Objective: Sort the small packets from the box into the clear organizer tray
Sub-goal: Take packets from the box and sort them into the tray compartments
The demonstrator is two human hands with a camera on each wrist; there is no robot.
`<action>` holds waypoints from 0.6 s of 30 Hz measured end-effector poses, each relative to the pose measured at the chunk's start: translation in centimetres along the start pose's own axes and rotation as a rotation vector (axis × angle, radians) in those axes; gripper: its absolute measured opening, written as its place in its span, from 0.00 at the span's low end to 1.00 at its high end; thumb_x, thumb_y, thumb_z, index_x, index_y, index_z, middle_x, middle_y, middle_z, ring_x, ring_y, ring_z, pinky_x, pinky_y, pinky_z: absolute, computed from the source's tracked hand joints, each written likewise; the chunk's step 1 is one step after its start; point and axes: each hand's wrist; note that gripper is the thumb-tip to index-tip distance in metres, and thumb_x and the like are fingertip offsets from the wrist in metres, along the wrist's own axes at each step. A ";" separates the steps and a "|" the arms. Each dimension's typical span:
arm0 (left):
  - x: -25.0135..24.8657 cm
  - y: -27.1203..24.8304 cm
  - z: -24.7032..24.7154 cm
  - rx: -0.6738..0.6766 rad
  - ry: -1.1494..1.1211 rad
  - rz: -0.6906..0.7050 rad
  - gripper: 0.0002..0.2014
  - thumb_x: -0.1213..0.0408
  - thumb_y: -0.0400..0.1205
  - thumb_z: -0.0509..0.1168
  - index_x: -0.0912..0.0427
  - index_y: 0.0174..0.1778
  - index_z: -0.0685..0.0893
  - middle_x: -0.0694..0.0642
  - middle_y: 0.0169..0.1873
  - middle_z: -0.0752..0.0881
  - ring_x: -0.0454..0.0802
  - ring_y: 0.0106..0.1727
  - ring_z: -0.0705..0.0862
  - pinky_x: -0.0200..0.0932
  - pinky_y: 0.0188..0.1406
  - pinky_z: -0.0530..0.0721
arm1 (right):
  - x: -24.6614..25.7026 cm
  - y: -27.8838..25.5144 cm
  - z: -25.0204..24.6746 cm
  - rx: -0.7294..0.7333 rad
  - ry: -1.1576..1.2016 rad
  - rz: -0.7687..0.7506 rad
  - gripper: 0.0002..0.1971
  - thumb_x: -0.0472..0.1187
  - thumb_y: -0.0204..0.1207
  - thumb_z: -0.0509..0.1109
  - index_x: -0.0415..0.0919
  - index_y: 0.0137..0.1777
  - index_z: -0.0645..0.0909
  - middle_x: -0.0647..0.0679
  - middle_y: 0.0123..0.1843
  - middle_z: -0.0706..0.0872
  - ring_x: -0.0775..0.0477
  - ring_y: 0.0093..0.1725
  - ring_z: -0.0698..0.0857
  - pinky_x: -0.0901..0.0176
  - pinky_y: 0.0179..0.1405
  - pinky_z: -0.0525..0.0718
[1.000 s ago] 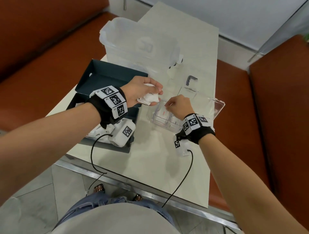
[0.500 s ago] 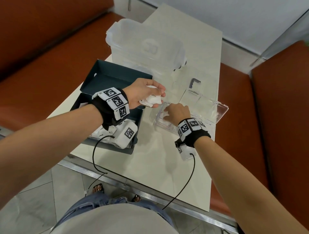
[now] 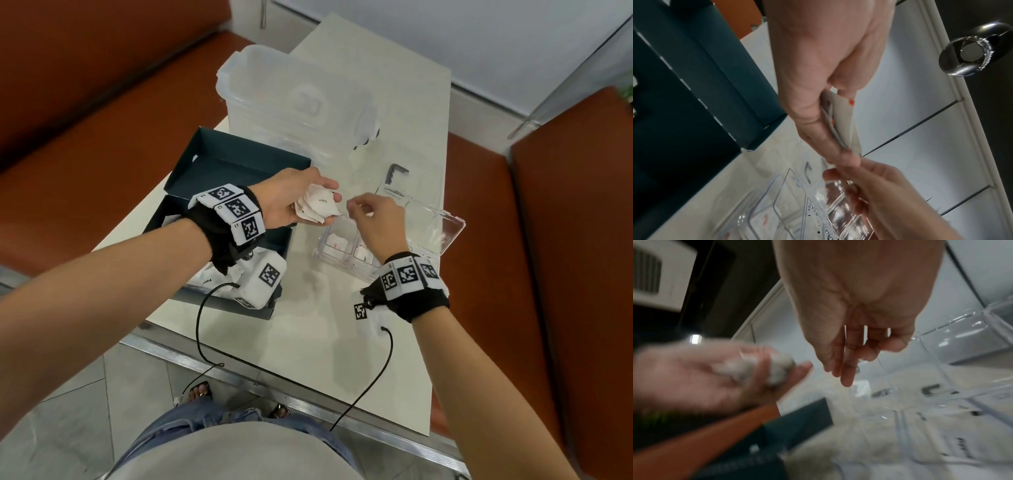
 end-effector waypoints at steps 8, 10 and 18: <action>0.5 0.6 1.7 -0.025 0.094 0.093 0.21 0.79 0.83 0.63 0.60 0.71 0.77 0.64 0.65 0.81 0.58 0.56 0.87 0.50 0.45 0.91 | 2.0 -1.5 -2.3 0.134 0.585 0.329 0.14 0.41 0.73 0.78 0.35 0.54 0.83 0.42 0.39 0.90 0.51 0.32 0.86 0.61 0.34 0.84; 0.9 0.9 2.2 -0.002 0.057 0.102 0.20 0.79 0.81 0.66 0.62 0.68 0.80 0.64 0.60 0.83 0.60 0.51 0.89 0.53 0.41 0.92 | 1.5 -1.5 -3.2 0.095 0.656 0.368 0.11 0.35 0.73 0.77 0.34 0.53 0.81 0.40 0.43 0.88 0.48 0.35 0.88 0.59 0.36 0.86; 2.0 1.4 5.7 0.114 0.068 0.103 0.11 0.70 0.81 0.70 0.63 0.59 0.84 0.62 0.45 0.89 0.53 0.38 0.90 0.43 0.30 0.88 | -1.7 -2.2 -7.6 0.116 0.780 0.340 0.14 0.27 0.74 0.72 0.35 0.59 0.80 0.39 0.42 0.87 0.48 0.33 0.88 0.59 0.33 0.85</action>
Point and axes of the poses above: each hand's wrist, its own y-axis towards the middle knuckle, its own z-axis out of the palm, x = y × z
